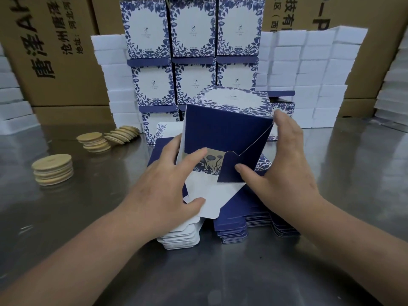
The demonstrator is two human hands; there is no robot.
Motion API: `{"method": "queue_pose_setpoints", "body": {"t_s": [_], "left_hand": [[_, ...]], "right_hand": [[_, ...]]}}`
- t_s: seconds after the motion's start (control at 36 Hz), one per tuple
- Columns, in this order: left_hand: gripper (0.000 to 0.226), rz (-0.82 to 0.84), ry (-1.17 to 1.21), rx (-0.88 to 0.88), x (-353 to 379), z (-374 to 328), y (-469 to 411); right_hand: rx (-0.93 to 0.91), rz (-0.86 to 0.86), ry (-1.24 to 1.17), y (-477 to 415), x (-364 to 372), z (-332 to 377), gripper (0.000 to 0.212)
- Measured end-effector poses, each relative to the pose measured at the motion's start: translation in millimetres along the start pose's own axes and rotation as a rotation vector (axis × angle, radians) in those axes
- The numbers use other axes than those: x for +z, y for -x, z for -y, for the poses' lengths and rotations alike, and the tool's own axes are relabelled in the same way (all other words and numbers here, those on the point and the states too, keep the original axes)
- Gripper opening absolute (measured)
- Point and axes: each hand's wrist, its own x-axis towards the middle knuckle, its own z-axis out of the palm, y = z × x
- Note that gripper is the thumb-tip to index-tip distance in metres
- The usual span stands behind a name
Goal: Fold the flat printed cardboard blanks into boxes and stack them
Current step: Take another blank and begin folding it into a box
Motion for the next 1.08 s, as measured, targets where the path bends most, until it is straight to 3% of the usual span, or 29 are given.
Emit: {"method": "queue_pose_setpoints", "body": {"t_s": [0.22, 0.36, 0.58, 0.67, 0.78, 0.92, 1.08], "left_hand": [[0.106, -0.011, 0.059, 0.073, -1, -1, 2], [0.134, -0.099, 0.080, 0.134, 2, -4, 6], [0.140, -0.121, 0.152, 0.172, 3, -5, 7], [0.135, -0.116, 0.230, 0.132, 4, -2, 5], [0.098, -0.139, 0.338, 0.125, 7, 1, 4], [0.068, -0.131, 0.268, 0.175, 8, 1, 2], [0.068, -0.097, 0.212, 0.203, 13, 5, 3]], "right_hand": [[0.288, 0.206, -0.481, -4, -8, -6, 0.106], [0.353, 0.187, -0.464, 0, -3, -9, 0.108], [0.408, 0.130, -0.335, 7, 5, -3, 0.103], [0.435, 0.114, -0.275, 9, 6, -4, 0.102], [0.469, 0.118, -0.229, 11, 5, -1, 0.097], [0.510, 0.156, -0.192, 11, 4, 3, 0.100], [0.499, 0.188, -0.134, 14, 6, 6, 0.105]]}}
